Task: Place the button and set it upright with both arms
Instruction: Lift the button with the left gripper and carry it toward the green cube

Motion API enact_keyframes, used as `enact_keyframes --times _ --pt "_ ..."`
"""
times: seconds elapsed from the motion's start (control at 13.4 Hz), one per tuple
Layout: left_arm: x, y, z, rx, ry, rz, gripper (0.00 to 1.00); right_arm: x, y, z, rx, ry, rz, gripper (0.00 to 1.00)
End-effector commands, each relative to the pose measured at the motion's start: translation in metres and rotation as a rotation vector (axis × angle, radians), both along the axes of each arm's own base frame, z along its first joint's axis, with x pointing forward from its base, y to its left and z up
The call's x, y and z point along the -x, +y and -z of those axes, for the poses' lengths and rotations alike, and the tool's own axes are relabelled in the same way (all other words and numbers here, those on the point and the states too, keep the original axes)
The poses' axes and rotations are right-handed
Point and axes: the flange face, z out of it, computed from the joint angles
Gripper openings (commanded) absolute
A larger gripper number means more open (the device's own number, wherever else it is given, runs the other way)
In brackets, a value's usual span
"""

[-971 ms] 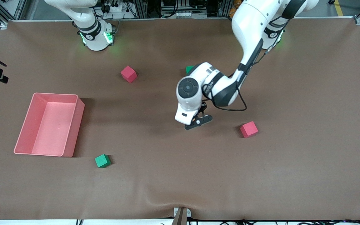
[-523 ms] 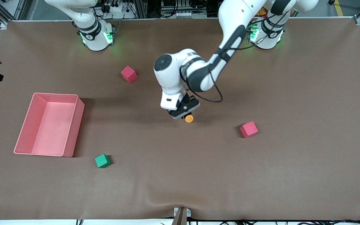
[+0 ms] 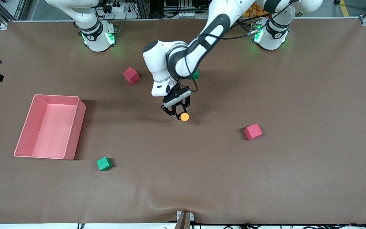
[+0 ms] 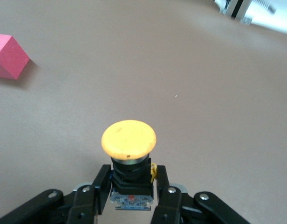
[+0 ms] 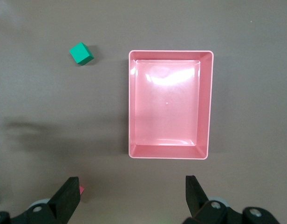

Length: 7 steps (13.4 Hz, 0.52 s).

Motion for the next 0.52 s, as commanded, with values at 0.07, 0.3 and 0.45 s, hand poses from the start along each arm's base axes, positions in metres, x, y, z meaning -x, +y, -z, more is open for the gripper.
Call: enact_keyframes --times 0.07,0.3,0.45 --pt "0.02 -0.017 0.019 0.028 -0.192 -0.02 0.15 0.005 0.006 -0.009 -0.009 -0.003 0.0 1.0" --pt "0.046 -0.015 0.067 -0.127 -0.314 0.02 0.15 0.005 0.004 -0.009 -0.011 -0.002 0.006 1.0" --pt "0.068 -0.019 0.096 -0.187 -0.378 0.056 0.15 0.006 0.001 -0.007 -0.012 0.004 0.014 1.0"
